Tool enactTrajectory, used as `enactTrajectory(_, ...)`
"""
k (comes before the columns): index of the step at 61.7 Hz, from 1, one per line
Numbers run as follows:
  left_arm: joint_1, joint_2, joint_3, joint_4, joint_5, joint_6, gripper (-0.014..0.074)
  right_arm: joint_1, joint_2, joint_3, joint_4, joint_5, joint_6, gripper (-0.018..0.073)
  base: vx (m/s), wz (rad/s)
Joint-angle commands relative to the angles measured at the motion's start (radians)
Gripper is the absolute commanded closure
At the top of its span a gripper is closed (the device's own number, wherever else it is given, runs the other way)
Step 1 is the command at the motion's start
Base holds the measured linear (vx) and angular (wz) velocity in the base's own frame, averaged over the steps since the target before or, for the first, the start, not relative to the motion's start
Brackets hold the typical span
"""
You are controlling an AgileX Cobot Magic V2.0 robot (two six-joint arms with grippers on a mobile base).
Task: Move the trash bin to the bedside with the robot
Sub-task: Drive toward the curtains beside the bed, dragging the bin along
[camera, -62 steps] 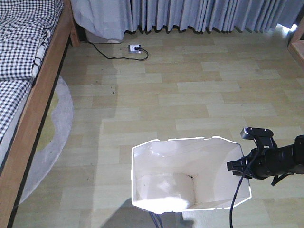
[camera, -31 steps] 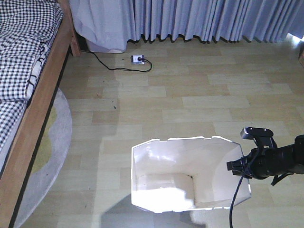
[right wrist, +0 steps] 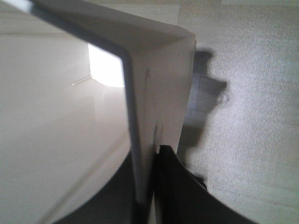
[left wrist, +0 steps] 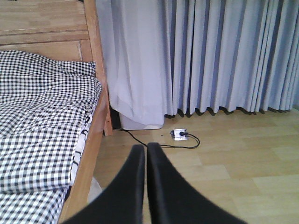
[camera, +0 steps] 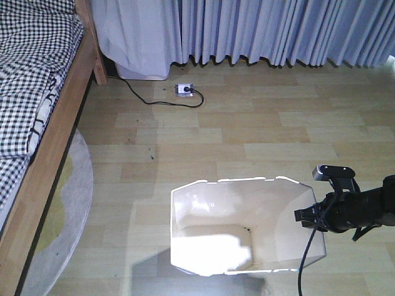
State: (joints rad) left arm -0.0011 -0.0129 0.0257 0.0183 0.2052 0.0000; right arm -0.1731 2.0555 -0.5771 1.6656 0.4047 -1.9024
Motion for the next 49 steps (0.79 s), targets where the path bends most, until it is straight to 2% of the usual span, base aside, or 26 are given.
enactTrajectory(1,-0.002,-0.013,0.019,-0.004,-0.068,0.000,0.0603,-0.004,-0.056,-0.015,0.036,0.199,0.006,0.0564,0.23,0.03)
enactTrajectory(49,-0.002,-0.013,0.019,-0.004,-0.068,0.000,0.0603,-0.004,-0.056,-0.015,0.036,0.198,0.006,0.0564,0.21,-0.01)
